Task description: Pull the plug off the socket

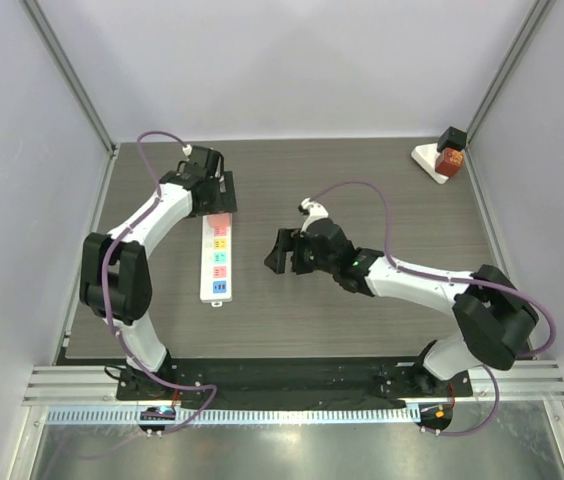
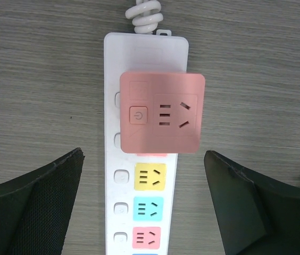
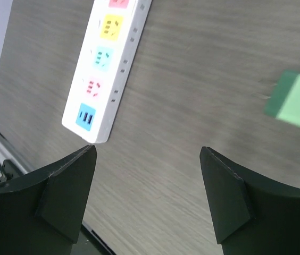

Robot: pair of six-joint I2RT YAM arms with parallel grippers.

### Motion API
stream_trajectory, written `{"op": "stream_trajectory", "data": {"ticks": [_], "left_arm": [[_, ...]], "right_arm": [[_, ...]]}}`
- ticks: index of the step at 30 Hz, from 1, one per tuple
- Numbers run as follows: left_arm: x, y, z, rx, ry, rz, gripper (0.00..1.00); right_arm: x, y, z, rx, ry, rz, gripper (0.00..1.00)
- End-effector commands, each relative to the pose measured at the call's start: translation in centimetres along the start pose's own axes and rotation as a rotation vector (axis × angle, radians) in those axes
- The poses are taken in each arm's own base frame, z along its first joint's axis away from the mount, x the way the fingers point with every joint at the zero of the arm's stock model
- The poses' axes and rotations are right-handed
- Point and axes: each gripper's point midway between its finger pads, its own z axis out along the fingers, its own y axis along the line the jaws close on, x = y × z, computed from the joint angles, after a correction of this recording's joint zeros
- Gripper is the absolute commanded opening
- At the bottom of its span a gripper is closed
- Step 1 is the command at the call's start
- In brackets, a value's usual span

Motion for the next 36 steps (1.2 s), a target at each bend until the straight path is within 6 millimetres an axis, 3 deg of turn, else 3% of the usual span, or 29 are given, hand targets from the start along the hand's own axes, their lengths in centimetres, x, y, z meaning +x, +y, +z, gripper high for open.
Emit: {"op": "stream_trajectory", "data": {"ticks": [1,5,8,14,15,17,21,23,25,26,27,36], "left_arm": [[-1.2,-0.9,0.1,0.018,-0.052,0.019,0.95],[-0.7,-1.6,1.0,0.044,-0.022,0.019,0.94],[-0.7,-1.9,1.6,0.047,-0.013,0.024,0.90],[-0.8,-1.7,2.0,0.034,-0.013,0.032,0.82],[-0.9,-1.8,2.0,0.039,-0.013,0.033,0.80],[-1.0,-1.9,2.0,0.041,-0.015,0.036,0.78],[-1.0,-1.4,1.9,0.016,-0.018,0.034,0.64],[-0.8,-1.2,2.0,0.009,-0.020,0.034,0.61],[-0.8,-1.1,2.1,0.000,-0.019,0.033,0.57],[-0.7,-1.0,2.1,-0.004,-0.013,0.034,0.54],[-0.7,-1.0,2.2,-0.009,-0.008,0.036,0.48],[-1.2,-1.2,1.0,0.010,-0.023,0.018,0.28]], "right_arm": [[0.4,3.2,1.0,-0.054,-0.032,0.042,0.84],[1.8,5.6,2.2,-0.100,-0.018,0.060,0.84],[2.8,6.3,3.1,-0.105,-0.012,0.070,0.82],[3.5,6.5,5.3,-0.090,0.001,0.078,0.81],[2.9,7.0,5.7,-0.097,-0.007,0.077,0.81],[3.8,6.6,7.0,-0.072,0.025,0.061,0.81],[3.0,7.8,9.1,-0.082,0.024,0.055,0.80],[3.3,7.7,9.8,-0.071,0.035,0.052,0.80],[2.3,8.6,10.3,-0.086,0.019,0.045,0.80],[3.0,8.1,10.9,-0.067,0.040,0.038,0.80],[2.5,8.5,11.2,-0.072,0.032,0.029,0.79],[3.7,7.7,14.1,-0.048,0.014,0.076,0.80]]}}
